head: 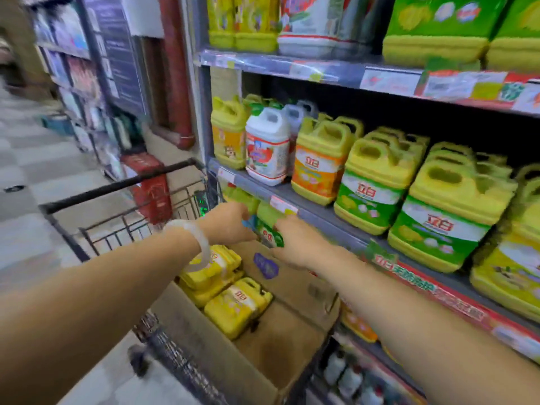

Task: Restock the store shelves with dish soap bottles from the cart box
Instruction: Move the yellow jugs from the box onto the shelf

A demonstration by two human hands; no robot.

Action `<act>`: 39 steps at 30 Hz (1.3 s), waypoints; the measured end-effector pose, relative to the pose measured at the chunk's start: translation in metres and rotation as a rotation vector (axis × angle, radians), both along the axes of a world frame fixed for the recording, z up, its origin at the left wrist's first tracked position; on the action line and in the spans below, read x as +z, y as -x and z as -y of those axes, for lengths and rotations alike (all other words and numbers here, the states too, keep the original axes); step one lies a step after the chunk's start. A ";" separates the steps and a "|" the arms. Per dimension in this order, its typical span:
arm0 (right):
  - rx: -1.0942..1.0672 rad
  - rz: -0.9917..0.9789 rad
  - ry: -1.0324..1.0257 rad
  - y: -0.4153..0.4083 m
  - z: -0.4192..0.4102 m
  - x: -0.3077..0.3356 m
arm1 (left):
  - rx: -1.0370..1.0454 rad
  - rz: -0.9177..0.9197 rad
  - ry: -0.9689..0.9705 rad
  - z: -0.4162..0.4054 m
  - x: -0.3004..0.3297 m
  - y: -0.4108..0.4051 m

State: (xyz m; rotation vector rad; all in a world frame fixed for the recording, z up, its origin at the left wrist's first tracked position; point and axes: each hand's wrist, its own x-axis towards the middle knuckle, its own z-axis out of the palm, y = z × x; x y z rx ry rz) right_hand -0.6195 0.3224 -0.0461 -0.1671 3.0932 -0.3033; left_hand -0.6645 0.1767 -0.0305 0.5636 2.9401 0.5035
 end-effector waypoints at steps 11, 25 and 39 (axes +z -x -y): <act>0.030 0.172 0.086 0.076 0.029 -0.080 | 0.138 0.204 0.043 0.051 -0.071 0.060; -0.135 0.544 0.190 0.133 0.028 -0.211 | 0.189 0.514 0.278 0.066 -0.196 0.142; -0.718 0.747 0.796 0.251 0.111 -0.338 | 0.232 0.644 0.219 0.108 -0.304 0.311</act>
